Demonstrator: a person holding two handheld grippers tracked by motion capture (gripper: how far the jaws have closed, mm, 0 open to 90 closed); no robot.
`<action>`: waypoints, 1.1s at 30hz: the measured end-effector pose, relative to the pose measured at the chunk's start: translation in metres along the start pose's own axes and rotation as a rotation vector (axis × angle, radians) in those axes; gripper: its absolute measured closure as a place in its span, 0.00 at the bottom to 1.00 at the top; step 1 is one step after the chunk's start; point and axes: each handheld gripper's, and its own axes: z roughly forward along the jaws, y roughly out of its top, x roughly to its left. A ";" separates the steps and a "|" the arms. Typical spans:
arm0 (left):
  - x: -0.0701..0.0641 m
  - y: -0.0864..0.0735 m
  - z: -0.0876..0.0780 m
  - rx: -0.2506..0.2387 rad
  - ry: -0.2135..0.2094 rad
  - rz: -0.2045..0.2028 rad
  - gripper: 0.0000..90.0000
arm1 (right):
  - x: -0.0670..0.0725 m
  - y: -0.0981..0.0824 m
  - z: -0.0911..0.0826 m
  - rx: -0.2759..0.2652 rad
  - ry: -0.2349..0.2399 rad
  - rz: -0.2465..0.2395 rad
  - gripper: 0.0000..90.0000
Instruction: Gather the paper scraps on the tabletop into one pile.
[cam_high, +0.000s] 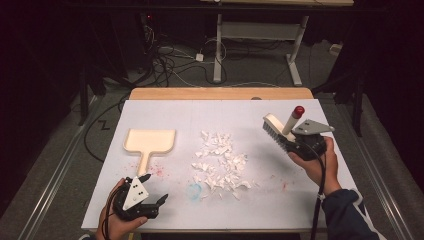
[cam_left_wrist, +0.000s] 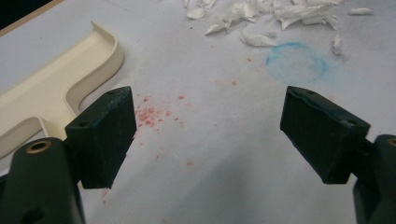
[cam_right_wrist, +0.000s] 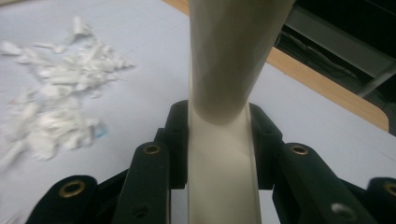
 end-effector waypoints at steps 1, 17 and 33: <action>-0.001 0.001 0.000 -0.001 -0.001 0.003 0.20 | 0.000 0.003 0.008 0.014 -0.009 -0.006 0.76; -0.004 -0.002 0.002 0.043 -0.009 0.029 0.20 | 0.038 0.046 0.106 0.135 -0.083 -0.141 0.76; -0.007 -0.003 0.003 0.060 -0.038 0.042 0.20 | 0.095 0.056 0.124 0.038 0.142 -0.300 0.76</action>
